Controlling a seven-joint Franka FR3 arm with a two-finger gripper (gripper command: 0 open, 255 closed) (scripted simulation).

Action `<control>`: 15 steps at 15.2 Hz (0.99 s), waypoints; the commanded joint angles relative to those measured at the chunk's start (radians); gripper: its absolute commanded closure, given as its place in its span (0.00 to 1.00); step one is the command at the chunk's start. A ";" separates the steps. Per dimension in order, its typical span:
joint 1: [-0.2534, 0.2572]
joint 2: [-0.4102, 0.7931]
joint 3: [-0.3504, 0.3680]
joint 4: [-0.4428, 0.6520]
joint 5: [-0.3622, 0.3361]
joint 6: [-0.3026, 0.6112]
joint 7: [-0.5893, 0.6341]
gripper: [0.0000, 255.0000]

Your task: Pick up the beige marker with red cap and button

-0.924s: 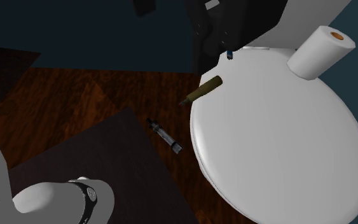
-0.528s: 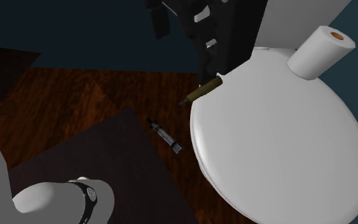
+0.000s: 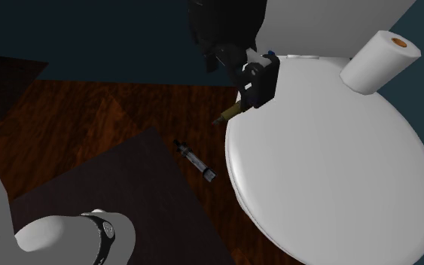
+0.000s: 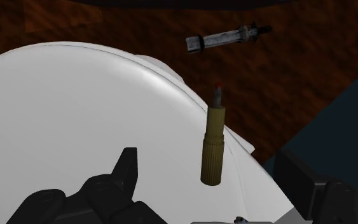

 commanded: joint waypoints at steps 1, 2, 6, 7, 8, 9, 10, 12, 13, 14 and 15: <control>0.003 0.052 0.021 -0.029 0.005 0.093 0.026 0.00; 0.003 0.082 0.030 -0.038 0.005 0.136 0.038 0.00; -0.002 0.218 0.068 -0.056 -0.004 0.307 0.089 0.00; -0.005 0.256 0.078 -0.056 -0.009 0.349 0.104 0.00; -0.009 0.295 0.088 -0.054 -0.017 0.390 0.120 0.00; -0.013 0.335 0.098 -0.050 -0.026 0.431 0.138 0.00; -0.018 0.371 0.107 -0.046 -0.037 0.465 0.154 0.00; -0.020 0.393 0.110 -0.057 -0.043 0.497 0.160 0.00; -0.022 0.404 0.111 -0.062 -0.047 0.514 0.163 0.00; -0.024 0.416 0.113 -0.067 -0.050 0.530 0.167 0.00; -0.025 0.428 0.114 -0.071 -0.054 0.546 0.170 0.00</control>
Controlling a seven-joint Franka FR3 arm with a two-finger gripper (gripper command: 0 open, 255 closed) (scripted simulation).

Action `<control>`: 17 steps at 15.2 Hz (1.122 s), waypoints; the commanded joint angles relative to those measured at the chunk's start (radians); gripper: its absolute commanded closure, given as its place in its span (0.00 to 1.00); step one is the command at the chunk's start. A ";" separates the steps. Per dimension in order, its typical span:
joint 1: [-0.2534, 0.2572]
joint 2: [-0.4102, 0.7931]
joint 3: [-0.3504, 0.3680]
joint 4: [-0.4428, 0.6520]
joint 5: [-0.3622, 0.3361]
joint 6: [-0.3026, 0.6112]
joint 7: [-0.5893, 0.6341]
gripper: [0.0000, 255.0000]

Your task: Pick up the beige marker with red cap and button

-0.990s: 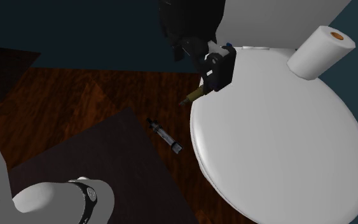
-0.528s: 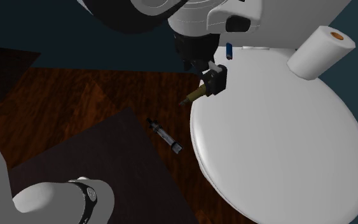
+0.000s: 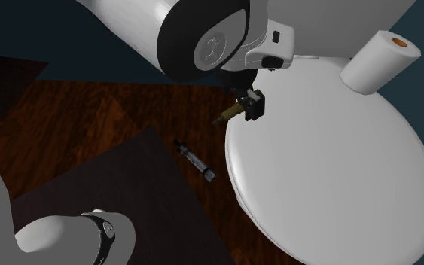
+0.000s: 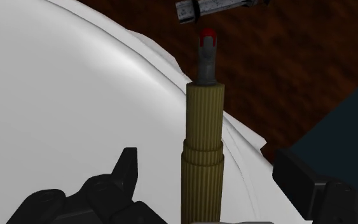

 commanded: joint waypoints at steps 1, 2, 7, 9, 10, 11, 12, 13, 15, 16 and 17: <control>-0.003 0.021 0.003 -0.013 -0.008 0.035 0.007 0.00; -0.005 0.034 0.005 -0.017 -0.013 0.052 0.012 0.00; -0.006 0.040 0.005 -0.018 -0.015 0.059 0.013 1.00; -0.006 0.039 0.005 -0.018 -0.015 0.058 0.013 1.00; -0.006 0.040 0.005 -0.018 -0.015 0.058 0.013 1.00; -0.006 0.039 0.005 -0.019 -0.015 0.058 0.013 1.00; -0.006 0.040 0.005 -0.019 -0.015 0.059 0.013 1.00; -0.006 0.039 0.005 -0.018 -0.015 0.058 0.013 1.00; -0.004 0.029 0.004 -0.016 -0.010 0.045 0.010 1.00; -0.002 0.016 0.002 -0.012 -0.006 0.029 0.006 1.00; -0.001 0.004 0.001 -0.007 -0.001 0.012 0.002 1.00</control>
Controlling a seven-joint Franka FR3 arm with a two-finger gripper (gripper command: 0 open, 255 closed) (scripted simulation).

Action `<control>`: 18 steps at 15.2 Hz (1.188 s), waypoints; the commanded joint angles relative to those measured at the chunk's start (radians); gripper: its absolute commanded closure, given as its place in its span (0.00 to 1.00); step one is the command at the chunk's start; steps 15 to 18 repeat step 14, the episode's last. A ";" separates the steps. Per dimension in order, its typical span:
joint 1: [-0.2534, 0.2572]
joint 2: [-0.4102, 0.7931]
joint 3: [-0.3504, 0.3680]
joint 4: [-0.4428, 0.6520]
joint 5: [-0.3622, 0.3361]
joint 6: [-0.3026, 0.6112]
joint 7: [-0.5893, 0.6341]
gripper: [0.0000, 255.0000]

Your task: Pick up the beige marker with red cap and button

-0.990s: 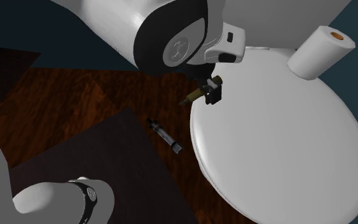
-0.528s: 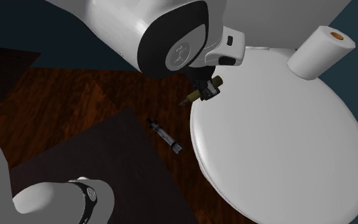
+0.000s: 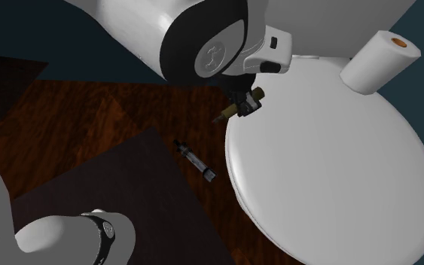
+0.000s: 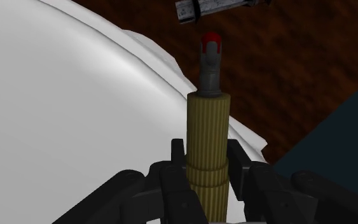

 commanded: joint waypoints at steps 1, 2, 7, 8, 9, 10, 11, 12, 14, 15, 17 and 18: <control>0.004 -0.027 -0.003 0.008 0.010 -0.034 -0.008 1.00; 0.006 -0.038 -0.005 0.012 0.013 -0.050 -0.012 1.00; 0.012 -0.091 -0.012 0.041 0.027 -0.131 -0.025 1.00; 0.013 -0.100 -0.013 0.047 0.029 -0.147 -0.028 1.00; 0.014 -0.110 -0.015 0.054 0.031 -0.163 -0.030 1.00; 0.015 -0.119 -0.016 0.061 0.033 -0.179 -0.032 1.00; 0.016 -0.128 -0.017 0.068 0.035 -0.194 -0.034 1.00; 0.017 -0.136 -0.018 0.075 0.036 -0.210 -0.035 1.00; 0.017 -0.137 -0.019 0.076 0.037 -0.212 -0.036 1.00; 0.017 -0.137 -0.019 0.076 0.037 -0.212 -0.036 1.00; 0.017 -0.137 -0.019 0.076 0.037 -0.212 -0.036 1.00; 0.017 -0.137 -0.019 0.076 0.037 -0.212 -0.036 1.00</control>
